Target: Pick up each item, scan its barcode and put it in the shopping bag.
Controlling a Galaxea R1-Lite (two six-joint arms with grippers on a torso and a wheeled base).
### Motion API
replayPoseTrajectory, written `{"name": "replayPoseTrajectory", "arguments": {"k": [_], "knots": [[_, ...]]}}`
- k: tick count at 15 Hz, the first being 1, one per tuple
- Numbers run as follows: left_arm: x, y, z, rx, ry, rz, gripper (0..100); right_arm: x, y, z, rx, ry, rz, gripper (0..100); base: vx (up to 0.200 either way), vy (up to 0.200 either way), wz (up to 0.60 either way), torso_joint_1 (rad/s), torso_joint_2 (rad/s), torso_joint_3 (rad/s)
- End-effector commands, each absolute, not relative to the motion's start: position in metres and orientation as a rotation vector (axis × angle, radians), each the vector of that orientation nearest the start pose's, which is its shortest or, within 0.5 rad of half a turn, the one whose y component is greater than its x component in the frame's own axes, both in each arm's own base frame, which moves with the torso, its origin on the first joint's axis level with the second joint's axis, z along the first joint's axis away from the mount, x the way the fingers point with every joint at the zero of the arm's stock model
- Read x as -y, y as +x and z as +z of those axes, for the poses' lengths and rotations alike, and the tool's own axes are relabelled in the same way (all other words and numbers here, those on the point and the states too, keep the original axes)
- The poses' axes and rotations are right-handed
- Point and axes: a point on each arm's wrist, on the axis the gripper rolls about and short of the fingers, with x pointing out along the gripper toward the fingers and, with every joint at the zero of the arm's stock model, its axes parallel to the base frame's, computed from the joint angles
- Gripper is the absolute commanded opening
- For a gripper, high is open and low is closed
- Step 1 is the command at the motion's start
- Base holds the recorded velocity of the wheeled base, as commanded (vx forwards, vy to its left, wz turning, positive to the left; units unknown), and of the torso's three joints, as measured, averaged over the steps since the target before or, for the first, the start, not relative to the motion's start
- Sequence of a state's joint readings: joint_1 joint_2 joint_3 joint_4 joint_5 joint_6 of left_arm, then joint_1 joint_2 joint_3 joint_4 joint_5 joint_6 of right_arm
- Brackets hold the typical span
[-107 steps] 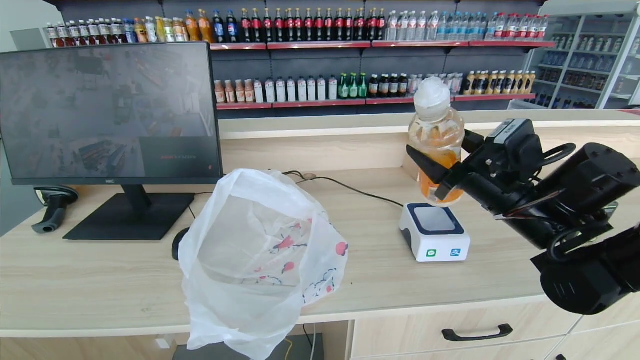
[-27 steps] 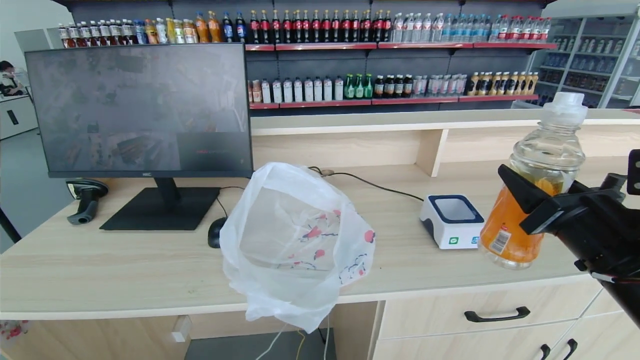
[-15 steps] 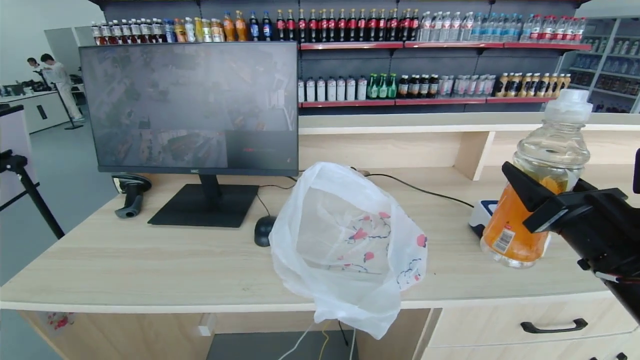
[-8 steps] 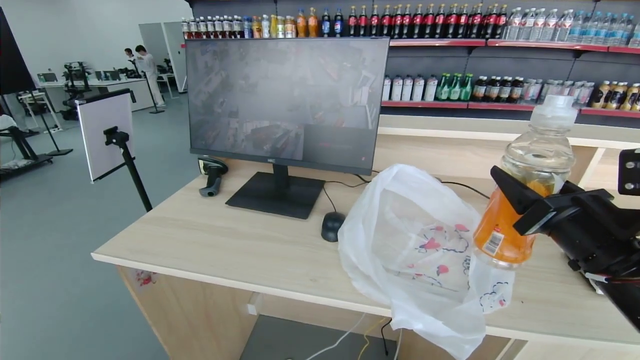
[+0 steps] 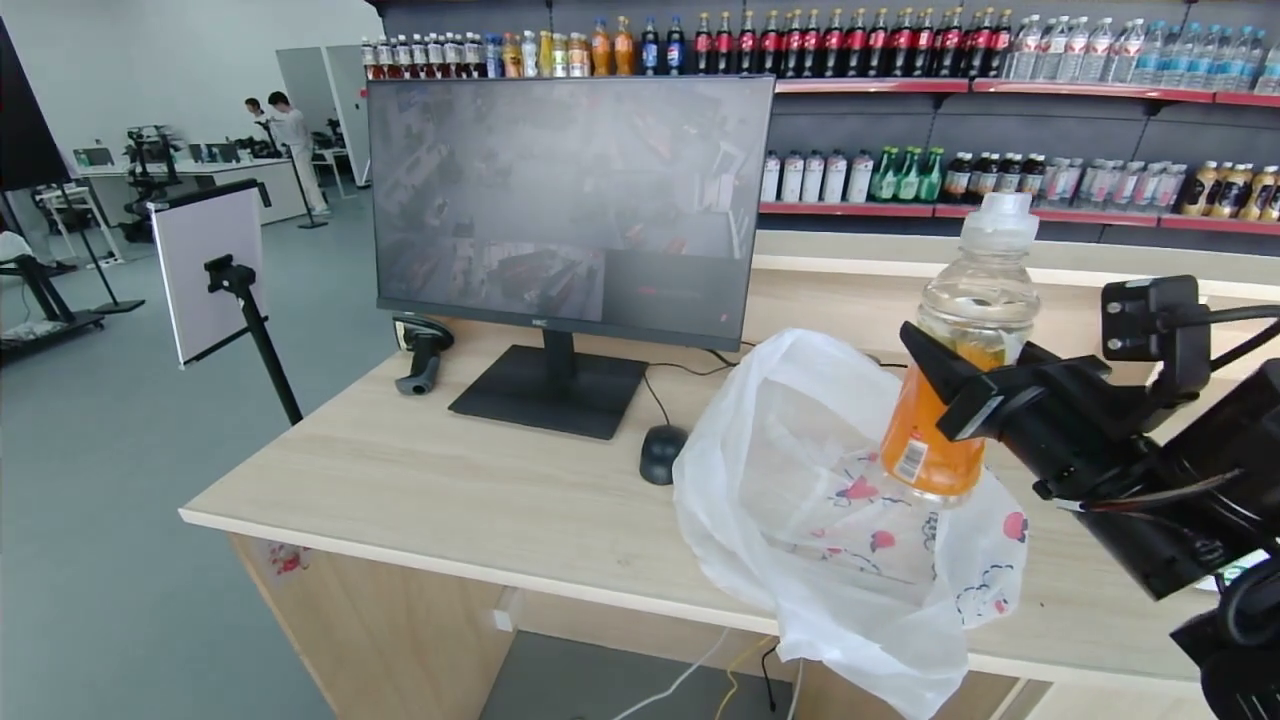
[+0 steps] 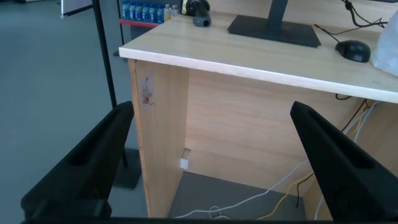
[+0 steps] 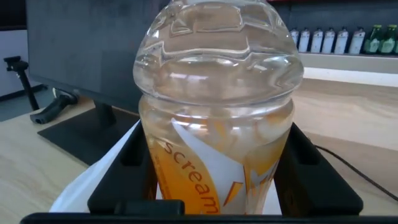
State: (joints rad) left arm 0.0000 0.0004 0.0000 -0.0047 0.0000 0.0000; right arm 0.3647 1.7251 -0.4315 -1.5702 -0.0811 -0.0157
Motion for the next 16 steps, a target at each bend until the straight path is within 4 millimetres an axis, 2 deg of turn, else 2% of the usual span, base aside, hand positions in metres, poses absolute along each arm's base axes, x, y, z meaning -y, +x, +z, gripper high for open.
{"name": "replayPoseTrajectory", "arguments": {"k": [1,9,16], "knots": [[0.000,-0.023,0.076,0.005,0.000,0.000,100,-0.111,0.273,0.158,0.223,0.036,0.321,0,0.000,0.000,0.00,0.000,0.00,0.000],[0.000,-0.023,0.076,0.008,0.000,0.000,100,-0.147,0.309,0.139,0.220,0.034,0.401,0,0.000,0.000,0.00,0.000,0.00,0.000],[0.000,-0.023,0.076,0.008,0.000,0.000,100,-0.160,0.329,0.126,0.221,0.032,0.430,0,0.000,0.000,0.00,0.000,0.00,0.000]]}}
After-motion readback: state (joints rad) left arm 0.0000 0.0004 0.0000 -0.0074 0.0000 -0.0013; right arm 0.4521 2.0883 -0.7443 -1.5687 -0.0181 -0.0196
